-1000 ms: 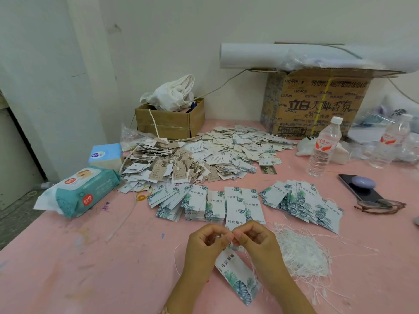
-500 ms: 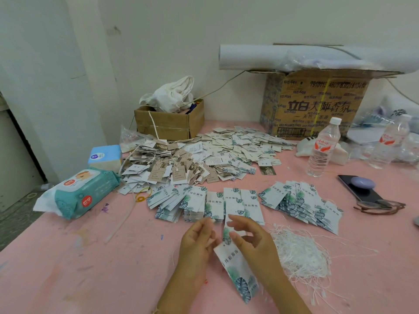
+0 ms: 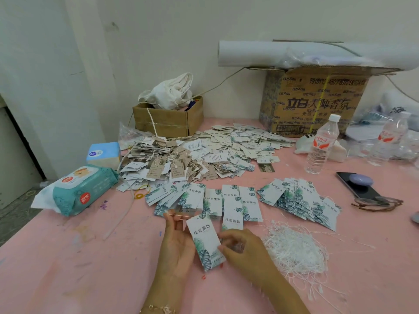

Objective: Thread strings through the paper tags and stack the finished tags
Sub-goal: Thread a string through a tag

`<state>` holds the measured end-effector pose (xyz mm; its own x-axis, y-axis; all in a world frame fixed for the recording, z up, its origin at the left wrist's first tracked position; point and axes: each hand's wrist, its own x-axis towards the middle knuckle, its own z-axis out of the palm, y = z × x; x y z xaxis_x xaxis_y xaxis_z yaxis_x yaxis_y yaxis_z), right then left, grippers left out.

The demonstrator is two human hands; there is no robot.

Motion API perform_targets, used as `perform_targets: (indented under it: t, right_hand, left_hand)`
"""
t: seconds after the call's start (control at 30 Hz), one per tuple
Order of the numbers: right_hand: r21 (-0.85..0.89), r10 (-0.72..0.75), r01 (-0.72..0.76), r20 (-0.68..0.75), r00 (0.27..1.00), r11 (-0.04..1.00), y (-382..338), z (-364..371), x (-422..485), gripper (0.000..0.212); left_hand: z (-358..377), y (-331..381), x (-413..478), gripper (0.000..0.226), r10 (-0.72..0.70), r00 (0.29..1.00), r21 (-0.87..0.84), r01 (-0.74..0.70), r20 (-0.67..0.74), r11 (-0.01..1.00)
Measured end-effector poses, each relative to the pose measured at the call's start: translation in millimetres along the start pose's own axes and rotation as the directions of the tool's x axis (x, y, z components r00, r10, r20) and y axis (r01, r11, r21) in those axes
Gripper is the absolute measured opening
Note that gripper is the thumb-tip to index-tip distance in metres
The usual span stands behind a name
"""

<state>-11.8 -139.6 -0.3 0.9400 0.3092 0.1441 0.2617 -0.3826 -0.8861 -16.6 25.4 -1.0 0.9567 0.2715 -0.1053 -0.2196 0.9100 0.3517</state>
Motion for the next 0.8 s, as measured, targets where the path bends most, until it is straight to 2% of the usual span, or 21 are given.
perform_targets:
  t: [0.1,0.23,0.37,0.6,0.7,0.8]
  right_hand:
    - [-0.003,0.001,-0.001,0.010,1.000,1.000,0.3,-1.4,0.6,0.016]
    - [0.156,0.026,-0.026,0.001,1.000,0.987,-1.5,-6.5,2.3,0.014]
    - [0.337,0.119,-0.081,-0.094,0.988,0.938,-1.2,-16.1,5.1,0.011]
    - [0.478,0.223,-0.117,-0.171,0.960,0.871,2.8,-25.0,8.7,0.004]
    - [0.566,0.269,-0.102,-0.220,0.938,0.818,3.9,-28.4,9.6,0.004]
    - [0.655,0.319,-0.029,-0.329,0.889,0.755,7.1,-37.9,10.8,0.006]
  left_hand:
    - [-2.2,3.0,2.7,0.021,0.019,1.000,-0.032,-0.019,-0.011,0.999]
    - [-4.6,1.7,2.8,0.016,-0.041,0.998,-0.024,0.040,-0.053,0.999]
    - [-8.9,-2.5,3.3,0.022,-0.108,0.983,0.090,0.122,-0.149,0.988]
    - [-4.2,-14.9,0.2,0.019,-0.028,0.976,0.392,0.113,-0.215,0.913]
    - [-1.8,-15.4,-1.7,0.019,-0.027,0.976,0.400,0.114,-0.215,0.909]
    - [-0.7,-14.1,-3.1,0.017,-0.035,0.975,0.372,0.116,-0.218,0.921]
